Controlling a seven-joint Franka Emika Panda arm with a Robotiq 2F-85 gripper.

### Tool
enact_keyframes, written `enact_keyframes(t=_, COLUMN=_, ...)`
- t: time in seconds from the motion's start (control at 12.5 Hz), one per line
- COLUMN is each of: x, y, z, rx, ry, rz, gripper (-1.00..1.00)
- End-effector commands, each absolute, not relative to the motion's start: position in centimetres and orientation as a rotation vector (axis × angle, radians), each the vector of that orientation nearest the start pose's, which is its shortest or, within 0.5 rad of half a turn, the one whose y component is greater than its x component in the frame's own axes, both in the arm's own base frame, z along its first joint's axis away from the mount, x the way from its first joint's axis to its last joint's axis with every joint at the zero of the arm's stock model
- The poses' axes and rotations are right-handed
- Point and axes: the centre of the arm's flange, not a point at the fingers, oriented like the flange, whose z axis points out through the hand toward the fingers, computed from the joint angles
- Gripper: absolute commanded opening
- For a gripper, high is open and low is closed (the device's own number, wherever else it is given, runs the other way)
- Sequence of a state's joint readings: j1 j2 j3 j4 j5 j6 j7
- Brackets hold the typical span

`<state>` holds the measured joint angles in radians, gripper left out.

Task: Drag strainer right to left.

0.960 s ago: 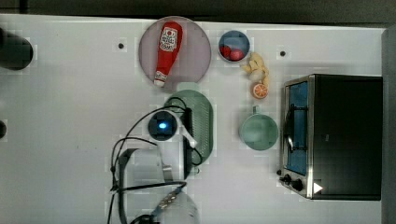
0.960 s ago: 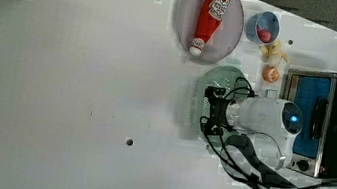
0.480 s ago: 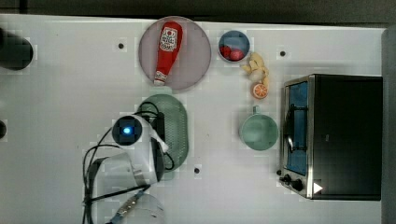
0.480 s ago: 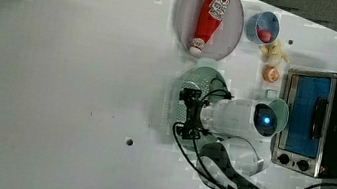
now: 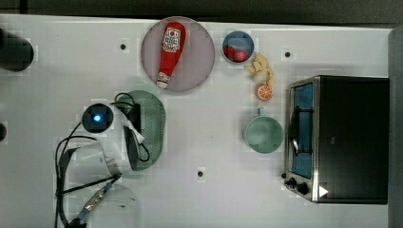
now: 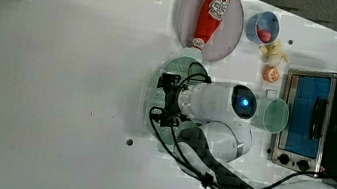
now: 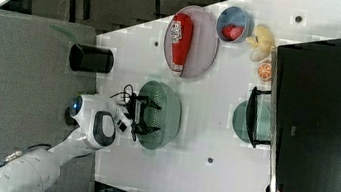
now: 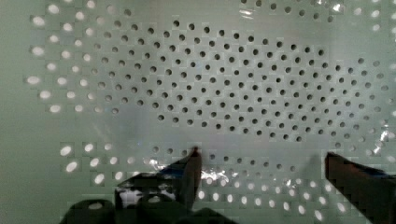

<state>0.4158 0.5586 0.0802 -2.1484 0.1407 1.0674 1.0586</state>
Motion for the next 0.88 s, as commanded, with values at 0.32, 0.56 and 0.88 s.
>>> enact_keyframes(t=0.32, x=47.4, y=32.7, z=13.8, rx=-2.254, ry=2.188, rz=0.211, gripper=1.00)
enact_keyframes(t=0.56, x=47.2, y=35.4, z=13.8, rx=-2.238, ry=2.197, rz=0.214, gripper=1.00)
enact_keyframes(t=0.88, x=47.0, y=38.3, z=13.8, rx=-2.236, ry=2.167, rz=0.238, gripper=1.00)
